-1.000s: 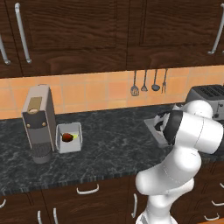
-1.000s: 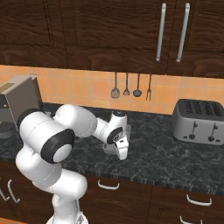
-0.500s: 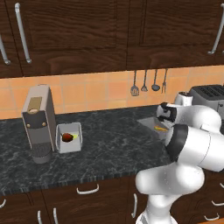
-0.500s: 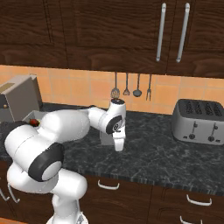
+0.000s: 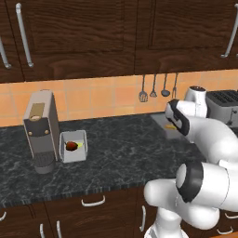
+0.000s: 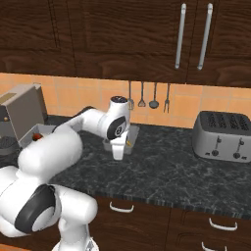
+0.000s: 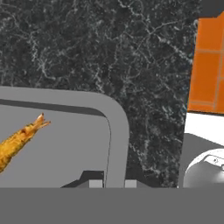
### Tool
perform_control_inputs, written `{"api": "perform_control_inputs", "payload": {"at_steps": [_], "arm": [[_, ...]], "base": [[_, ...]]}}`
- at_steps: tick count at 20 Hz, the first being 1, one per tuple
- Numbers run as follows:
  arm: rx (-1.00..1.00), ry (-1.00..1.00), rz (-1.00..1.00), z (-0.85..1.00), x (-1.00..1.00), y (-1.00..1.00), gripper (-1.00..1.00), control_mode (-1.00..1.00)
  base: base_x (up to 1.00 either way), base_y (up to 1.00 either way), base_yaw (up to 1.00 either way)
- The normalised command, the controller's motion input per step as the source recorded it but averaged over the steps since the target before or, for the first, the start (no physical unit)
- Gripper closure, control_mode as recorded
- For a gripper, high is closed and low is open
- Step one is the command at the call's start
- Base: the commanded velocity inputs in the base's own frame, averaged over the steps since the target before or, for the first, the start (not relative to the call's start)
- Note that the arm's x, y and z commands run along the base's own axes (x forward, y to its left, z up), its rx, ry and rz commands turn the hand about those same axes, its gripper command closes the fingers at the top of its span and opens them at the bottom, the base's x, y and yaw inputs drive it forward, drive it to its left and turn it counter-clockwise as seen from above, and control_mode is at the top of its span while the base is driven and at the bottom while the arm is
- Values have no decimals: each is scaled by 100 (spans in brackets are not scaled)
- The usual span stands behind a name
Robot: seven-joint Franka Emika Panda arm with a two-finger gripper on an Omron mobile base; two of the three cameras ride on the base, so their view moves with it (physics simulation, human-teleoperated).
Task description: Take the meat container that has the shrimp and place it on the second highest rack of the freezer. Then take the vegetable container that has the bell pepper and lemon wedge and place it on the highest rack of the freezer.
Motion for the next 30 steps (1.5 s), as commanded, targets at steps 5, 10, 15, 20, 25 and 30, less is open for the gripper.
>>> {"api": "perform_control_inputs", "payload": {"at_steps": [5,10,15,20,25,30], "arm": [[0,-2,-9,50,-49,54,100,-100],[0,0,0,40,-58,55,100,-100],[0,-4,1,27,-71,24,100,-100],[0,0,7,45,-28,36,100,-100],[0,0,3,38,-20,27,100,-100],[0,0,0,23,-39,2,100,-100]], "base": [[0,0,0],[0,0,0],[0,0,0],[0,0,0],[0,0,0],[0,0,0]]}}
